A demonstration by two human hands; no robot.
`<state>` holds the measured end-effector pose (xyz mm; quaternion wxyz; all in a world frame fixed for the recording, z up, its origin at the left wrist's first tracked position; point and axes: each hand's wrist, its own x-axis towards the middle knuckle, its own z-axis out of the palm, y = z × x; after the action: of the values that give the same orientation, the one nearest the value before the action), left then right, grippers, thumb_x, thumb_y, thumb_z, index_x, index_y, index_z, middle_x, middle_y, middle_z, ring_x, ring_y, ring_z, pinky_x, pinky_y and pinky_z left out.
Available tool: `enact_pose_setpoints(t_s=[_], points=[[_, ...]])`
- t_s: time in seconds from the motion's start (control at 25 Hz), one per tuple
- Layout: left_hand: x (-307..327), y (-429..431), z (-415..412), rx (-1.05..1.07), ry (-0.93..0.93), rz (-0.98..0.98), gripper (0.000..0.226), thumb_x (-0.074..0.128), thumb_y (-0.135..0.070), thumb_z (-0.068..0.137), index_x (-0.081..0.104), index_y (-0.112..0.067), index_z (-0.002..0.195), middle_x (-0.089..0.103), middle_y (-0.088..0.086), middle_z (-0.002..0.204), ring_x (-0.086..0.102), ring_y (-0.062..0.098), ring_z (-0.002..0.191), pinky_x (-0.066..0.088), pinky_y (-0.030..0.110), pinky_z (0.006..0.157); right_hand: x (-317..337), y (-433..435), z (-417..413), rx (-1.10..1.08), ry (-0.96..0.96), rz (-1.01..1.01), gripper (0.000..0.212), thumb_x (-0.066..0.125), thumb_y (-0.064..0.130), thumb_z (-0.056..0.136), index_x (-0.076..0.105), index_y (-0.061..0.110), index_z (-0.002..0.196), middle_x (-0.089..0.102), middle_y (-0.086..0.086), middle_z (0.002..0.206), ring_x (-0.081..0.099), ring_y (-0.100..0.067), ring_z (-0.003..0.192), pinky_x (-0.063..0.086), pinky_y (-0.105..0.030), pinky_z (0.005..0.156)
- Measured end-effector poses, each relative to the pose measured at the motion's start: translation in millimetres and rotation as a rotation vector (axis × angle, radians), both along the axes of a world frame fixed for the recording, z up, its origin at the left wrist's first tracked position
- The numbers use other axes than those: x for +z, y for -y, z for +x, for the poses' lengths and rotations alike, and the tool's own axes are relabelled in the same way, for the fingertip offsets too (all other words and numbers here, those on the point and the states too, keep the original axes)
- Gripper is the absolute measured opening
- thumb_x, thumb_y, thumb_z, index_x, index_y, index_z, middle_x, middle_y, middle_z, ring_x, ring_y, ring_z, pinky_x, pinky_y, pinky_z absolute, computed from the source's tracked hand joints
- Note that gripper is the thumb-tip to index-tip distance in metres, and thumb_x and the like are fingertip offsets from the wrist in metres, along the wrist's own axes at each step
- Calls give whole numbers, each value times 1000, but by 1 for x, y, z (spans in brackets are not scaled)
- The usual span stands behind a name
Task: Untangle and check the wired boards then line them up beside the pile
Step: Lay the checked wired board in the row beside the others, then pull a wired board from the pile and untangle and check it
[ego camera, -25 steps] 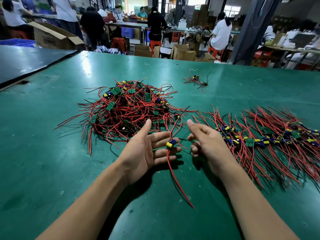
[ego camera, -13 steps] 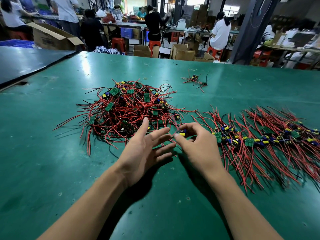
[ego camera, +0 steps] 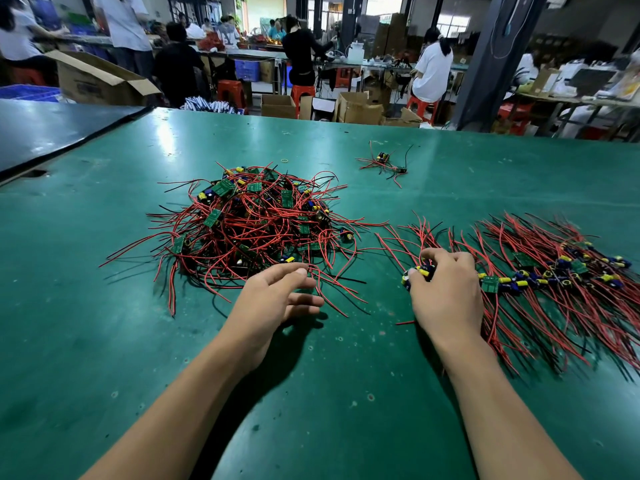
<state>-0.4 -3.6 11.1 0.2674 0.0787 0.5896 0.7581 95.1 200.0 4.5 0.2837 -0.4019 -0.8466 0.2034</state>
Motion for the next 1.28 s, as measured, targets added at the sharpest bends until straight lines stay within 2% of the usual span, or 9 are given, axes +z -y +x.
enact_pose_setpoints(t_s=[0.16, 0.36, 0.56, 0.68, 0.8, 0.92, 1.0, 1.2, 1.28], points=[[-1, -1, 1, -22, -22, -54, 16, 53, -6, 98, 63, -3, 110, 68, 17, 98, 68, 21, 65, 60, 31, 67, 3, 26, -7, 214, -155, 105, 28, 67, 25, 93, 70, 14, 118, 61, -6, 112, 56, -26, 110, 42, -35, 98], [-3, -1, 0, -23, -39, -77, 14, 52, -3, 98, 63, 2, 105, 67, 20, 94, 66, 20, 58, 58, 29, 54, -8, 56, -20, 539, 159, 116, 35, 61, 49, 94, 72, 25, 118, 63, 1, 110, 53, -20, 111, 41, -38, 97], [-5, -1, 0, 2, -64, -81, 11, 54, -1, 96, 60, 2, 104, 65, 21, 92, 67, 26, 58, 59, 32, 55, -7, 54, -18, 524, 116, 43, 15, 65, 35, 93, 75, 25, 96, 65, 2, 97, 60, -21, 98, 47, -39, 90], [-6, -1, 3, 17, -78, -87, 9, 57, -1, 94, 58, 3, 102, 66, 23, 92, 69, 29, 59, 60, 35, 55, -4, 57, -20, 495, -8, -165, 11, 66, 28, 94, 71, 23, 86, 68, 4, 89, 62, -14, 84, 49, -33, 82], [-4, -2, 3, -1, -57, -63, 23, 60, -19, 96, 60, 3, 100, 69, 24, 97, 70, 29, 62, 60, 34, 54, 5, 56, -20, 603, -183, -560, 13, 68, 23, 95, 72, 16, 85, 67, 11, 71, 57, -6, 65, 47, -26, 70], [1, -1, 2, -20, -21, 12, 36, 56, -37, 96, 65, -3, 101, 75, 16, 95, 66, 20, 56, 56, 27, 49, 12, 53, -12, 852, -74, -756, 12, 69, 23, 95, 72, 16, 86, 59, 9, 65, 45, -3, 55, 36, -16, 53], [3, 1, 4, -3, -45, 25, 30, 58, -34, 95, 70, -7, 98, 75, 12, 90, 61, 15, 51, 50, 23, 44, 15, 53, -8, 928, 17, -774, 12, 70, 24, 94, 73, 19, 84, 56, 3, 67, 40, -5, 54, 31, -17, 49], [10, 4, 15, -154, -110, 24, 21, 64, -25, 90, 74, -7, 93, 76, 11, 90, 60, 16, 47, 46, 23, 49, 19, 48, -11, 734, -90, -978, 45, 68, 63, 75, 61, 18, 75, 45, 1, 68, 42, -11, 54, 31, -22, 51], [12, 4, 21, -278, -152, -11, 24, 65, -28, 86, 75, -7, 93, 74, 11, 81, 58, 17, 44, 41, 25, 50, 20, 44, -11, 724, -97, -1053, 54, 70, 70, 68, 71, 17, 78, 52, 0, 70, 50, -12, 56, 35, -21, 52]])
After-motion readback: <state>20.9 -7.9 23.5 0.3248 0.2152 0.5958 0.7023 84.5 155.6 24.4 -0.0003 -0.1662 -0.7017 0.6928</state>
